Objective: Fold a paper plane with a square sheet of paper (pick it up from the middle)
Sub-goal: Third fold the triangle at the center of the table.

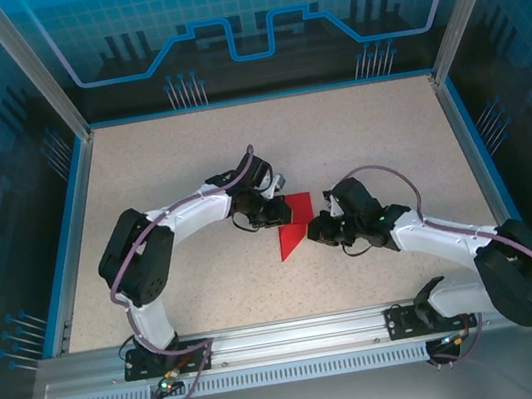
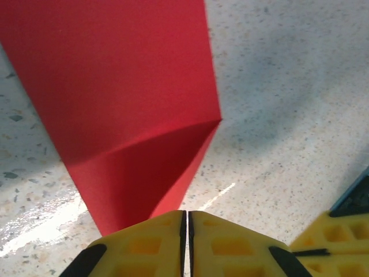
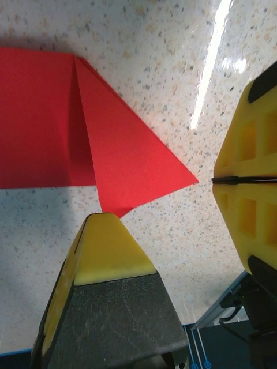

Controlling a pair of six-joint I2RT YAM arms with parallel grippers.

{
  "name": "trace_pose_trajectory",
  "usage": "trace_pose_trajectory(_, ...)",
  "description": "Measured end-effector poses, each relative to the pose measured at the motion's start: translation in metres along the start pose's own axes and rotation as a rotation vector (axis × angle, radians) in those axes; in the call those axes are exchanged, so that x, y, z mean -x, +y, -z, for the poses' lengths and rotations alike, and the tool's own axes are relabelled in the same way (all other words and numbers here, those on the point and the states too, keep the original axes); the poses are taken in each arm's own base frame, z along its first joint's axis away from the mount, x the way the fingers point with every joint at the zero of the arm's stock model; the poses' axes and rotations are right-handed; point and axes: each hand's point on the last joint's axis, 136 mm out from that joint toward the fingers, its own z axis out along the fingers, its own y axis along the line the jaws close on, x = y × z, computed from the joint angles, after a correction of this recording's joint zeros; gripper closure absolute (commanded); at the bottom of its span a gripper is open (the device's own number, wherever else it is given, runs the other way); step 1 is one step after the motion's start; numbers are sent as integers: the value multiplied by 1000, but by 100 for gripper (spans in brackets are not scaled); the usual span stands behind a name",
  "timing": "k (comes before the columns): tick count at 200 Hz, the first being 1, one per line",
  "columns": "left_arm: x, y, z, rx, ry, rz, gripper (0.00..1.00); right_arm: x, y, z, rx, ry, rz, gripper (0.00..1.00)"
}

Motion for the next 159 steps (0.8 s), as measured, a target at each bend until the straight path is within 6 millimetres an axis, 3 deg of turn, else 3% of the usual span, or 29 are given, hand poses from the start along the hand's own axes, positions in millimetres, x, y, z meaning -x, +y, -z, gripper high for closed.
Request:
trace_pose_trajectory(42,3,6,-1,14,-13,-5,86,-12,13,-3,-11,24,45,89)
trace_pose_trajectory(106,7,29,-9,58,-4,-15,86,-10,25,-20,-29,32,64,90)
trace_pose_trajectory(138,10,31,-4,70,-20,-26,82,-9,19,-25,-54,28,54,90)
trace_pose_trajectory(159,14,24,10,74,-53,-39,81,-6,16,-25,-67,12,49,91)
